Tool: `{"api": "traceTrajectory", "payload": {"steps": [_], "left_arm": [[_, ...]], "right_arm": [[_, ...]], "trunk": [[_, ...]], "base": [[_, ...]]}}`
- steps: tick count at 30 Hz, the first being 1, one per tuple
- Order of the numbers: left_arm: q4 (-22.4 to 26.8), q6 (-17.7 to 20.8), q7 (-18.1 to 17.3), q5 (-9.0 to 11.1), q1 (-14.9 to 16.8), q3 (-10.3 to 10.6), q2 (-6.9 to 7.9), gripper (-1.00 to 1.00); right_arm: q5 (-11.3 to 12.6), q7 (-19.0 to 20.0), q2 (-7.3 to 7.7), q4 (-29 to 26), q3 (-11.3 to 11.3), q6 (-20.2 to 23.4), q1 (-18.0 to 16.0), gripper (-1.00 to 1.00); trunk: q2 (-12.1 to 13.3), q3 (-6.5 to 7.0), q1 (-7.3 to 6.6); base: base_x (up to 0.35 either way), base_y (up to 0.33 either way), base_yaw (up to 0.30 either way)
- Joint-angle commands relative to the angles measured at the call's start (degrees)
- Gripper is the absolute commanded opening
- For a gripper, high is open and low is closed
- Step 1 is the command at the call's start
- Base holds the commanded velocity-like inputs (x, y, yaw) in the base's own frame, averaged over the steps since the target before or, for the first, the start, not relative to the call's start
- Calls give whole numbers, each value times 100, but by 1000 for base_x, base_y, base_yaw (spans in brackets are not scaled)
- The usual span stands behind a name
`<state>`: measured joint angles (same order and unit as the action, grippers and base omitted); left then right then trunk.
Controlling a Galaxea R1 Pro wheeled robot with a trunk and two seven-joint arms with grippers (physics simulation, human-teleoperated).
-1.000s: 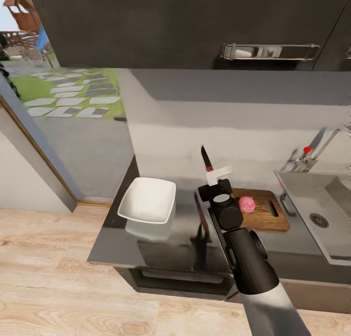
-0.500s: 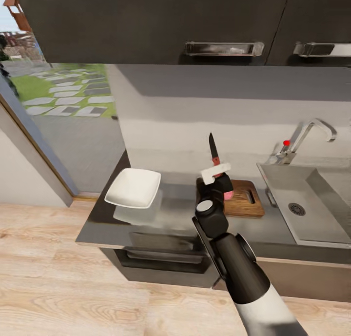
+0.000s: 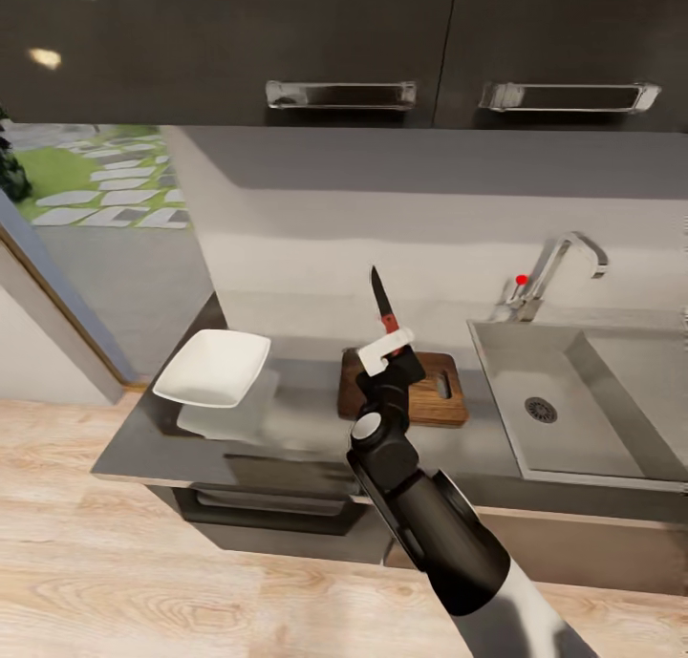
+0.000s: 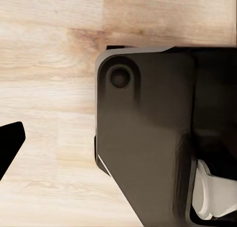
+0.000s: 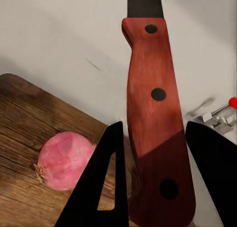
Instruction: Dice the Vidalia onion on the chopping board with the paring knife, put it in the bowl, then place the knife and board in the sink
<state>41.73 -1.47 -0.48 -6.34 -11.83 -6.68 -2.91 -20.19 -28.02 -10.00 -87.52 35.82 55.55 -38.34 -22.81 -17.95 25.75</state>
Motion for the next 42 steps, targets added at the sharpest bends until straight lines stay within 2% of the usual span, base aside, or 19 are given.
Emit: {"api": "traceTrajectory", "payload": {"steps": [1, 4, 9, 13, 16, 17, 22, 24, 31, 35, 37, 42], "left_arm": [[11, -11, -5, -60, -3, -27, -8, 100], [11, -11, -5, -59, -3, -21, -8, 100], [8, -11, -5, -60, -3, -18, -8, 100], [9, -11, -5, -60, -3, -18, -5, 100], [9, -11, -5, -60, -3, -18, -1, 100], [10, -11, -5, -60, -3, -18, -3, 100], [5, -11, -5, -60, -3, -18, -1, 100], [1, -11, -5, -59, -3, -18, -3, 100], [-31, -11, -5, -60, -3, -18, -7, 100], [-28, -11, -5, -63, -3, -18, -2, 100], [-26, -11, -5, -67, -3, -20, 0, 100], [-25, -11, -5, -67, -3, -18, 1, 100]], "right_arm": [[19, -39, 0, 11, 17, 25, -7, -100], [23, -32, 0, 32, 92, 27, -7, -100], [20, -42, 0, 198, 448, 21, -7, -100], [23, -34, 0, 222, 528, 18, -7, -100], [24, -30, 0, 284, 792, 17, -7, -100], [24, -34, 0, 352, 957, 17, -7, -100], [23, -56, 0, 575, 1223, 24, -7, -100], [19, -61, 0, 635, 1290, 24, -7, -100], [0, -82, 0, 651, 1304, 18, -7, -100], [-24, -320, 0, 649, 1305, 18, -7, -100], [-27, -547, 195, 640, 1305, 17, -7, -100], [-22, -803, 548, 632, 1310, 35, -7, -100]], "trunk": [[-11, -9, 4], [-11, -9, 4], [-11, -9, 4], [-11, -9, 4], [-11, -9, 4], [-11, -9, 4], [-11, -9, 4], [-11, -9, 4], [-11, -9, 4], [-11, -9, 4], [-11, -9, 4], [-11, -9, 4]], "base": [[0, -319, 0], [0, -319, 0], [0, -319, 0], [0, -290, 0], [0, -63, 0], [0, -15, 0], [0, -6, 0], [0, -1, 0], [0, 0, 0], [0, 0, 0], [0, 0, 0], [0, 0, 0]]}}
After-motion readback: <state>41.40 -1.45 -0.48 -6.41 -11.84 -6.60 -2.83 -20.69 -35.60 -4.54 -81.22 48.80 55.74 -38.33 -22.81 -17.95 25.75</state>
